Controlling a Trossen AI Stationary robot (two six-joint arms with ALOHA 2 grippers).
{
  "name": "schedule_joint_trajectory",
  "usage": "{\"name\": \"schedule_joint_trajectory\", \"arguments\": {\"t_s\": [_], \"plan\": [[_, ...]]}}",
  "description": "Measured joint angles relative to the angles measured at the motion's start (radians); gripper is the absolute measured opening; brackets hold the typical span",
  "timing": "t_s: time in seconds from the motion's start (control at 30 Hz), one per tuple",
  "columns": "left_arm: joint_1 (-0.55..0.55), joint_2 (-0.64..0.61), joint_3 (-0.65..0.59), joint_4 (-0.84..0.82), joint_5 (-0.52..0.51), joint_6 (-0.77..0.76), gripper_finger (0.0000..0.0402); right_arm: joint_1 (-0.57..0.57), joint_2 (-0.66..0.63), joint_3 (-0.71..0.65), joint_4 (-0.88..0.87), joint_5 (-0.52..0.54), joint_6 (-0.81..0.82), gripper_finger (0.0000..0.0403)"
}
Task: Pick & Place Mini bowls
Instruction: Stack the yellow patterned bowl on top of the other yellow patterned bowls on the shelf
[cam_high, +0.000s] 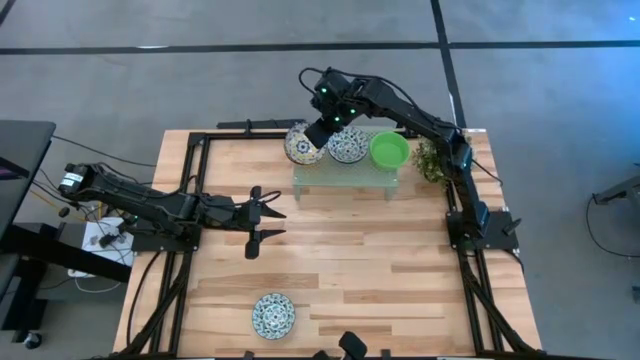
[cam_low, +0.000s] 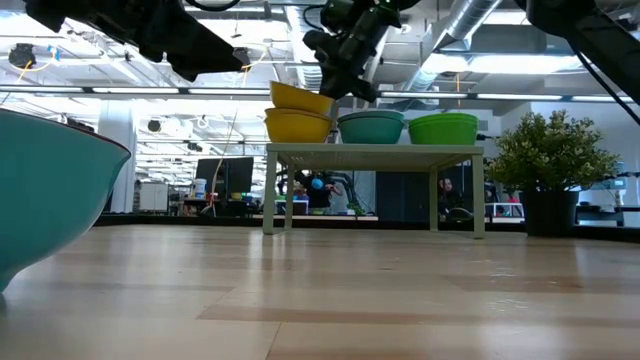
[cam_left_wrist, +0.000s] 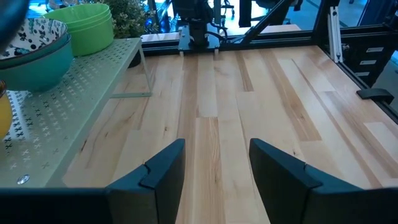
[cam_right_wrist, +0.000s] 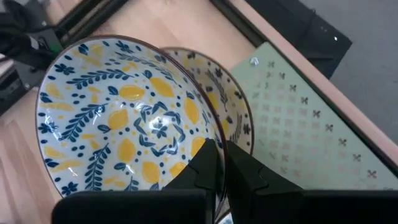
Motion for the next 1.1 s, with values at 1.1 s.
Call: {"name": "schedule_joint_trajectory", "arguments": {"t_s": [1.1], "plan": [[0.000, 0.000, 0.000, 0.000, 0.000, 0.000, 0.0181, 0.012, 0.000, -0.031, 0.056, 0.053, -0.019, 0.0073]]}}
